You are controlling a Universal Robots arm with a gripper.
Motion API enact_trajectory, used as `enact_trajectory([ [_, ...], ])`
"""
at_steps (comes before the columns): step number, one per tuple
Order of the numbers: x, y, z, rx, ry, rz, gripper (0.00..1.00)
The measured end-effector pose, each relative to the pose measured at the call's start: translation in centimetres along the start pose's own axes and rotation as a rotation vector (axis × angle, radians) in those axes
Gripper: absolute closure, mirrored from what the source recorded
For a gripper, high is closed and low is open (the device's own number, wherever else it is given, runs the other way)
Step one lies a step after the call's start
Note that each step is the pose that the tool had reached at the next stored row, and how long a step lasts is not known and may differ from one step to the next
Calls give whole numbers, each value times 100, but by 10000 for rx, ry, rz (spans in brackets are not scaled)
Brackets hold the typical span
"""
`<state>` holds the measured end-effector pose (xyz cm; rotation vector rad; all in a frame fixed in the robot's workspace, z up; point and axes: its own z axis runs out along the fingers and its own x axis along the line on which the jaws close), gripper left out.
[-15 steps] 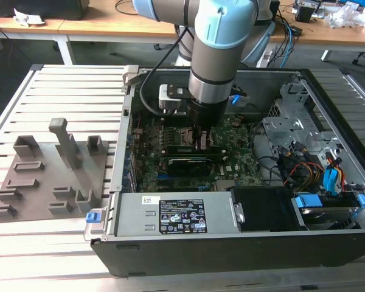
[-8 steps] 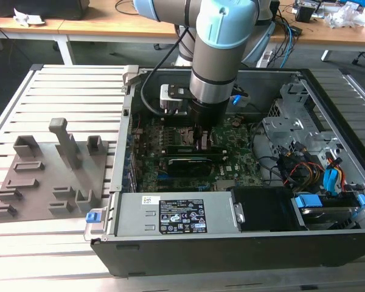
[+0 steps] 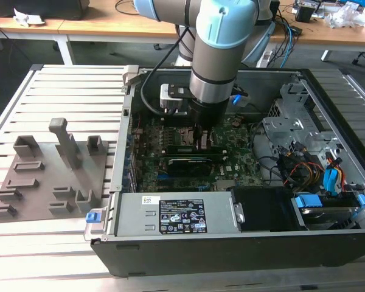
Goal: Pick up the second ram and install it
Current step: 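Insert the second ram into the second slot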
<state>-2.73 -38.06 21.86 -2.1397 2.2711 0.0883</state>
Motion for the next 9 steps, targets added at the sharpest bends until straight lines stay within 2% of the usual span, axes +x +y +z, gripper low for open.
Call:
enact_trajectory([
  [9, -3, 0, 28, -2, -31, 8, 86],
])
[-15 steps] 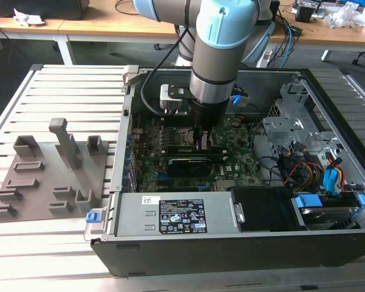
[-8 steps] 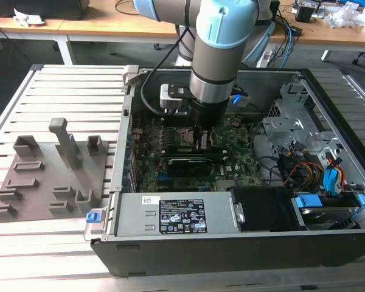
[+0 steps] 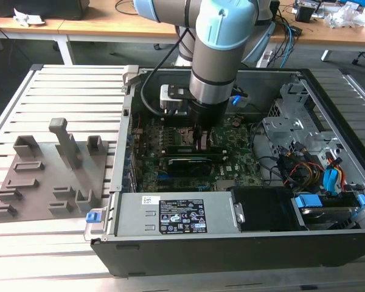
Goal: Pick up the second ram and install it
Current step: 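Insert the second ram into the second slot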
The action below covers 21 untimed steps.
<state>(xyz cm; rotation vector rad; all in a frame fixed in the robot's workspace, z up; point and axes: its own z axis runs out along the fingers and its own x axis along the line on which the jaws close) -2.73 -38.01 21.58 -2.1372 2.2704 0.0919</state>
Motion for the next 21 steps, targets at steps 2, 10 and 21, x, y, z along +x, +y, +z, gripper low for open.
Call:
enact_trajectory([
  [2, 1, -1, 11, -1, 2, -1, 86],
  [10, -16, 7, -219, 18, 6, -3, 79],
  [21, -46, 18, -450, 58, 234, 1, 90],
])
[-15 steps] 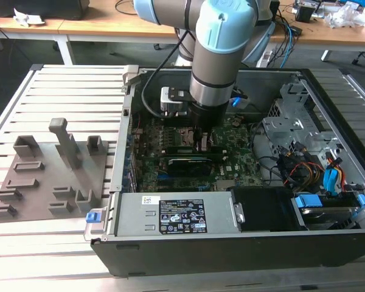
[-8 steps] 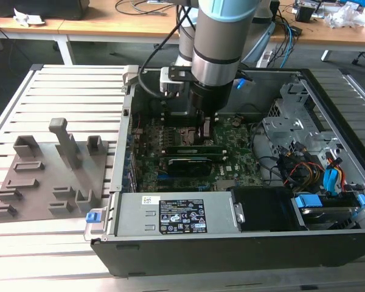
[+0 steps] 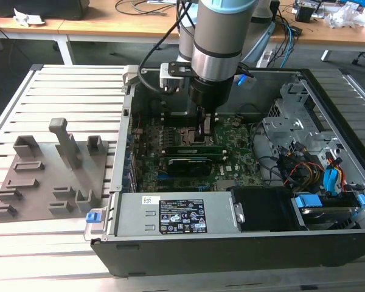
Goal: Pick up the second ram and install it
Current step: 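Insert the second ram into the second slot, then press down the second ram until it locks into place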
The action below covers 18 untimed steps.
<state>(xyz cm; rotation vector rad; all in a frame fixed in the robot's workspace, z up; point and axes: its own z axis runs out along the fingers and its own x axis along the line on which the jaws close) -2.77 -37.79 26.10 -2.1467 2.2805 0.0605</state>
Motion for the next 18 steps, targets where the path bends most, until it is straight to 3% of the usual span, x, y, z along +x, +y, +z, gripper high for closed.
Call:
enact_trajectory([
  [1, 0, -14, -1, -1, 3, 0, 90],
  [3, -7, -139, 12, -14, 14, 0, 90],
  [4, -15, -293, 43, -32, 24, 2, 90],
  [6, -25, -489, 109, -53, 35, 2, 90],
  [9, -25, -531, 175, -64, 36, 3, 90],
  [13, -18, -538, 328, -85, 55, 1, 90],
  [16, -25, -538, 292, -73, 6, 2, 90],
  [18, -23, -529, 237, -62, 19, 3, 90],
])
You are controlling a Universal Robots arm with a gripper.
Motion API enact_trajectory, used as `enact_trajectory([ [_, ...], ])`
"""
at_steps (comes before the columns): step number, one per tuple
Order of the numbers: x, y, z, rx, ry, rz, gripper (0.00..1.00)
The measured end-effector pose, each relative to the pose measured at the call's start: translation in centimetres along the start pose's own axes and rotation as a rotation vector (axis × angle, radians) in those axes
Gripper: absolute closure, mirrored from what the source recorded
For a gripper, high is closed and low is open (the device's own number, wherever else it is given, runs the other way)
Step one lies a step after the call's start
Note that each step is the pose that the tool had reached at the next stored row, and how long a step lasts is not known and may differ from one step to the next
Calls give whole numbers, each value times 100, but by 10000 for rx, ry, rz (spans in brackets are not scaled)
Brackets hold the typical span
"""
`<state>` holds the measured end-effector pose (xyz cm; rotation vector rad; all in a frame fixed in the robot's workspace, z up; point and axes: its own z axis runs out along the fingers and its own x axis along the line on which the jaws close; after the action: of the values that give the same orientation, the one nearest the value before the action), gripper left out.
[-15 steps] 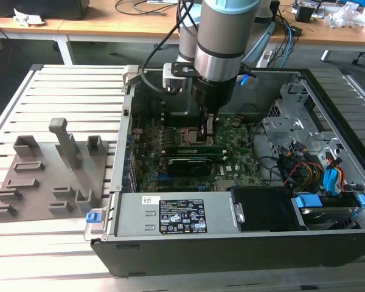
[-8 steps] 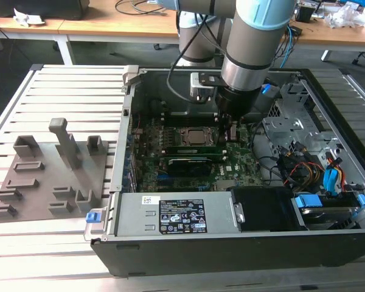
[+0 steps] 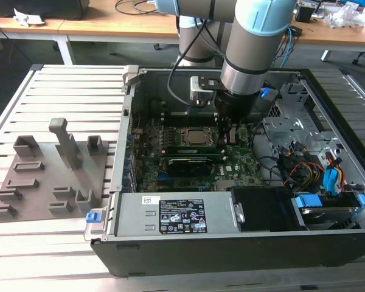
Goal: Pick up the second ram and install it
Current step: 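Press down the second ram until it locks into place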
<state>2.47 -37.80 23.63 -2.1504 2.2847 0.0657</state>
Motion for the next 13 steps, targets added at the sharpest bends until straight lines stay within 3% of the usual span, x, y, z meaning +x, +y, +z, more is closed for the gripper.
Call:
enact_trajectory([
  [1, 1, 13, 0, 6, -4, -1, 90],
  [7, 31, 507, 12, 106, -7, -4, 90],
  [9, 44, 712, 22, 138, -11, -7, 90],
  [13, 61, 981, 49, 181, -21, -7, 90],
])
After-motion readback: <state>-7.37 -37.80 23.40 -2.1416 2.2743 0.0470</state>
